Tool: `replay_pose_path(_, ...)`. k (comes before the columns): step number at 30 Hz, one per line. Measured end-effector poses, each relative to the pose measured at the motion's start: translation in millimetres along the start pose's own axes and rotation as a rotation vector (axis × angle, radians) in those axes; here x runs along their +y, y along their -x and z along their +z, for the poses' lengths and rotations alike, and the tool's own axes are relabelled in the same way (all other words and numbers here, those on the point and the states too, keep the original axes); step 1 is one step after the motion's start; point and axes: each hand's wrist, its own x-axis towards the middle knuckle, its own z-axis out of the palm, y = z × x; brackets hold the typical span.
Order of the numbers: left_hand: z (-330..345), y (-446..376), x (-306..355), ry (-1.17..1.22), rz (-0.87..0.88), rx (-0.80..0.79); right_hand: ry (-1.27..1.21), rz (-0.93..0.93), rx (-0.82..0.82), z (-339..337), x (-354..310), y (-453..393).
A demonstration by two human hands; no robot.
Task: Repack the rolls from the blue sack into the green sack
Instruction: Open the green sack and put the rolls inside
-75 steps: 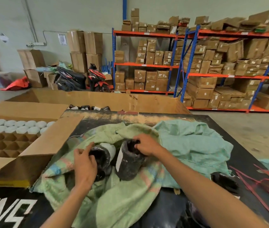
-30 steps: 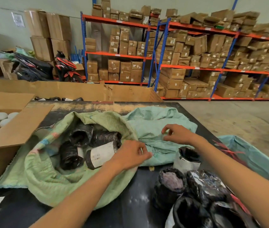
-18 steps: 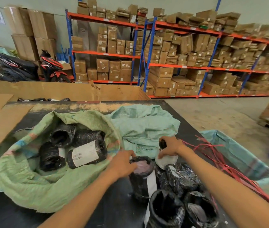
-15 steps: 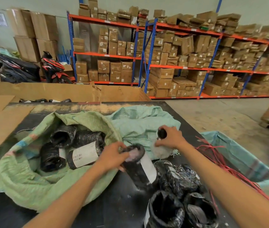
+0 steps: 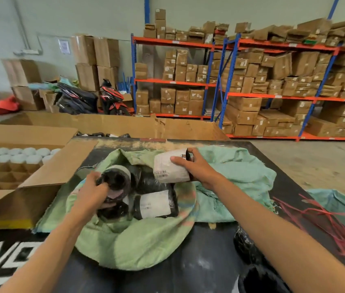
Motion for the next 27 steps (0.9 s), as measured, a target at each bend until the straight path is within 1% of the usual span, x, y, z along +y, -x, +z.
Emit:
replay_pose_path(2,-3.1,-6.1,-10.8,-0.133,0.040,0.081,-0.009,0.051,-0.019,31.6,12.0,-16.2)
replay_pose_path(5,7.5,-12.4,-19.1,-0.212,0.056,0.155,-0.038,0.144,-0.026,71.8,27.8,-38.2)
replay_pose_path(7,26.7,-9.4,-18.8,-0.271,0.113,0.212,0.037,0.103,-0.076,89.1,34.0,-47.1)
replay_pose_path(9,40.6,-9.9,-24.6,-0.399,0.199,0.287,0.216,-0.015,-0.159,96.5,44.6,-53.3)
replay_pose_path(10,42.8,-13.0,-28.3,-0.433,0.207,0.292,0.347,-0.079,-0.193,96.8,50.9,-55.9)
replay_pose_path(12,46.5,-19.4,-35.8,-0.537,0.177,0.251,0.583,-0.159,-0.227,94.8,62.6,-62.8)
replay_pose_path(13,48.6,-21.8,-37.6,-0.632,0.178,0.226,0.651,-0.184,-0.210,93.7,67.3,-66.8)
replay_pose_path(15,52.6,-26.1,-35.9,-0.797,0.211,0.203,0.746,-0.218,-0.127,94.6,69.8,-70.3)
replay_pose_path(17,57.0,-33.2,-28.8,-0.822,0.207,0.173,0.823,-0.225,-0.091,95.3,69.0,-71.7)
replay_pose_path(19,58.4,-34.5,-22.6,-0.820,0.166,0.109,0.814,-0.202,-0.150,91.7,71.6,-72.6)
replay_pose_path(21,55.0,-37.9,-20.3,-0.819,0.146,0.041,0.746,-0.192,-0.239,80.5,70.7,-71.2)
replay_pose_path(23,49.2,-37.5,-16.3,-0.831,0.160,0.032,0.674,-0.171,-0.322,66.2,61.6,-63.2)
replay_pose_path(25,50.6,-31.8,-9.4,-0.845,0.245,0.073,0.596,-0.131,-0.355,49.4,47.5,-49.3)
replay_pose_path(27,57.7,-22.8,0.6,-0.864,0.383,0.116,0.517,-0.160,-0.335,30.3,30.3,-33.6)
